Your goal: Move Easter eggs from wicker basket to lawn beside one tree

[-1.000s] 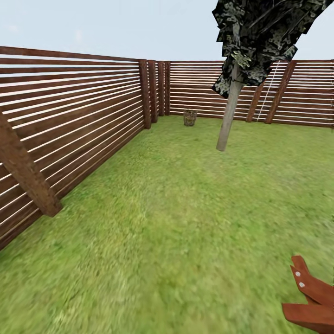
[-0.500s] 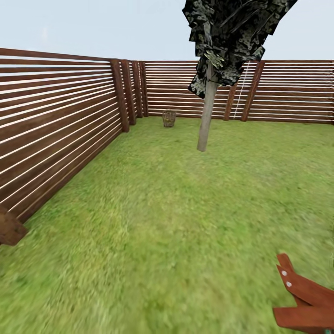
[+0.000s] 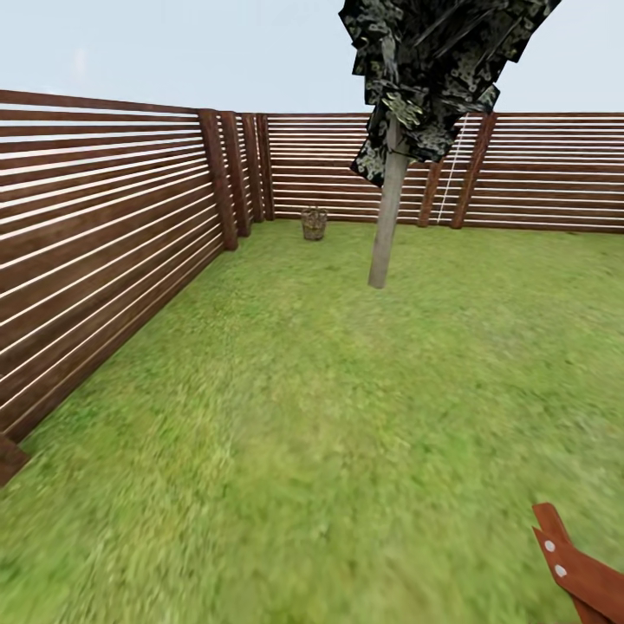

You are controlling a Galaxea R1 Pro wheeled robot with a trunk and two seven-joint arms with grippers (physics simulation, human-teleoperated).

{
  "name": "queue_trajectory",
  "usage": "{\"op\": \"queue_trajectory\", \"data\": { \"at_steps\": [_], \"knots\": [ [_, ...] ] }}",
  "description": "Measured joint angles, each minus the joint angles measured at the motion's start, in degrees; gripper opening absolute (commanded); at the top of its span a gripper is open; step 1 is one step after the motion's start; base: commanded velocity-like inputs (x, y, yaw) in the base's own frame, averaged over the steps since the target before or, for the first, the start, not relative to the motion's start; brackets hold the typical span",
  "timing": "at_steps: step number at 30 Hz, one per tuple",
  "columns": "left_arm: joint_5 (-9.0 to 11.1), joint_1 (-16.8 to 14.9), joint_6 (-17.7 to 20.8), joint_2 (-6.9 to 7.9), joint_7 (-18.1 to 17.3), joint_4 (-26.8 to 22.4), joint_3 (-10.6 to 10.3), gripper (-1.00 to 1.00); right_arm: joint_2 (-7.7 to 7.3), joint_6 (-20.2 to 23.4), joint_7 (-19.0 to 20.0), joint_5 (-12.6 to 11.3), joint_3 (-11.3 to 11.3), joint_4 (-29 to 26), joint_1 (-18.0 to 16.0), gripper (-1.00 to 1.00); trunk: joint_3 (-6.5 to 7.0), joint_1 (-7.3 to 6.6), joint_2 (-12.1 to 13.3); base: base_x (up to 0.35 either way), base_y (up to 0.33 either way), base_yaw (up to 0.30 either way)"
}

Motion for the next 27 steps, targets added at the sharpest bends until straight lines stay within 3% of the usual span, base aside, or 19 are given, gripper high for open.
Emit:
{"op": "queue_trajectory", "data": {
  "at_steps": [27],
  "knots": [
    [0.0,0.0,-0.01,-0.07,0.01,0.08,-0.07,1.0,0.0,0.0,0.0,0.0,0.0,0.0,0.0,1.0,0.0,0.0,0.0,0.339,0.0,0.0]
  ]
}}
